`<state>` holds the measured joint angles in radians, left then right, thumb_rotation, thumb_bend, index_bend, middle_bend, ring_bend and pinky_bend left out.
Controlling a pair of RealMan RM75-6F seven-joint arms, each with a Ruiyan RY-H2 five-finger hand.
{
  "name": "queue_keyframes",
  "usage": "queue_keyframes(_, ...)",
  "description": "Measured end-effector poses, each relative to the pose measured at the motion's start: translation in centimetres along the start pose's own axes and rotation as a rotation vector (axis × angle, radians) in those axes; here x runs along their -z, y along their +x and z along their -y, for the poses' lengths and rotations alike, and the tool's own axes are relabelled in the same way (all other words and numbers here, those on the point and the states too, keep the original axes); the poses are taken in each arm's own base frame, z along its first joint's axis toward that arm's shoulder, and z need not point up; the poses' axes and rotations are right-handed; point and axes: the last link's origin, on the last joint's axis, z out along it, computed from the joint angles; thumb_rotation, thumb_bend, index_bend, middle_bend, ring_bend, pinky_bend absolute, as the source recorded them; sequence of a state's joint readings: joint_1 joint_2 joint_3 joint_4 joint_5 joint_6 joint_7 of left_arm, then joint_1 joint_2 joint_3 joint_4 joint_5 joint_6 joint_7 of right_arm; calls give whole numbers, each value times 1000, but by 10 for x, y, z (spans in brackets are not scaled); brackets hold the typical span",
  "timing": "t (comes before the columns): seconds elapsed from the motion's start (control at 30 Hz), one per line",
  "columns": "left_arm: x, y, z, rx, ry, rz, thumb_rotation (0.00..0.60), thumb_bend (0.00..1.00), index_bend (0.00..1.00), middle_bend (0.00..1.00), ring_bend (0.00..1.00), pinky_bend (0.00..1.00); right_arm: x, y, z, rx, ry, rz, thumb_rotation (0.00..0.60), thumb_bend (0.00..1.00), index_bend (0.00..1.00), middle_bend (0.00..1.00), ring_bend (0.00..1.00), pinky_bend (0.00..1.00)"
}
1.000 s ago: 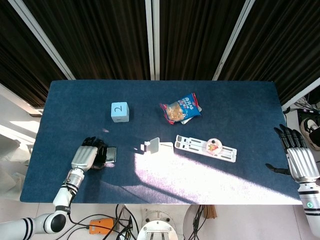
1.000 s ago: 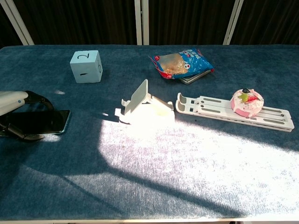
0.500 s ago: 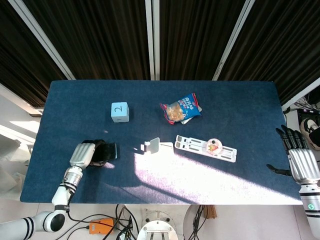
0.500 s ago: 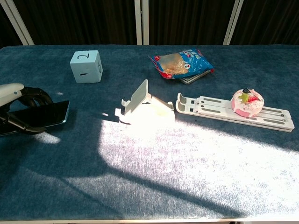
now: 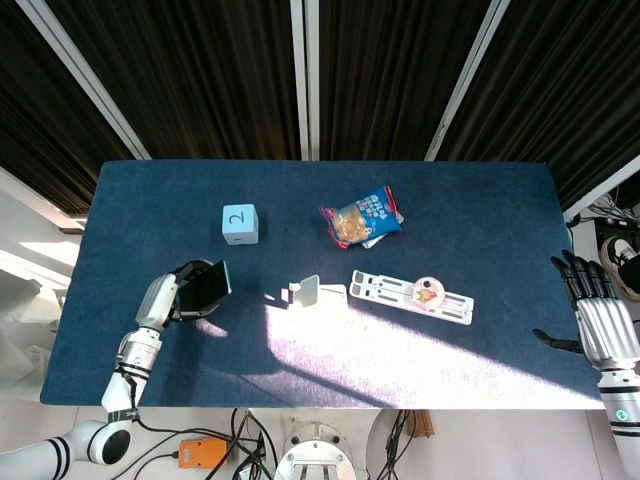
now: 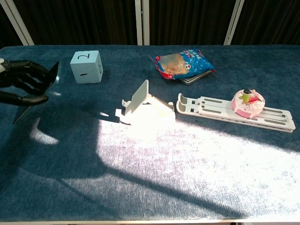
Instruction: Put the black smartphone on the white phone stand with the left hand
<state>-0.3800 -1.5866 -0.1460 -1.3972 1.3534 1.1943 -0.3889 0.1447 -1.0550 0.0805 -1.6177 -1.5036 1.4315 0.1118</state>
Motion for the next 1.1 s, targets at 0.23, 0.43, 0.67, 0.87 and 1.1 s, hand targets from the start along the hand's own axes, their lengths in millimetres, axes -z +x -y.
queue_keyframes(0.23,-14,-23,-45,160,-126,-23,600,162,537,614,465,449,4,0,-4,0,-17,0,600,109,0,0,0,32)
queue_keyframes(0.43,-27,-53,-83,242,-209,-23,600,162,538,613,451,449,8,2,-7,4,-33,-5,600,109,0,0,0,32)
queue_keyframes(0.67,-39,-87,-111,289,-258,-7,600,162,537,612,442,449,11,1,-10,3,-46,-3,600,109,0,0,0,32)
queue_keyframes(0.87,-46,-111,-119,316,-246,13,600,159,537,612,438,449,12,-1,-12,1,-51,0,600,108,0,0,0,32)
queue_keyframes(1.1,-51,-132,-120,367,-210,20,600,158,537,612,438,449,12,-3,-14,-3,-59,5,600,109,0,0,0,32)
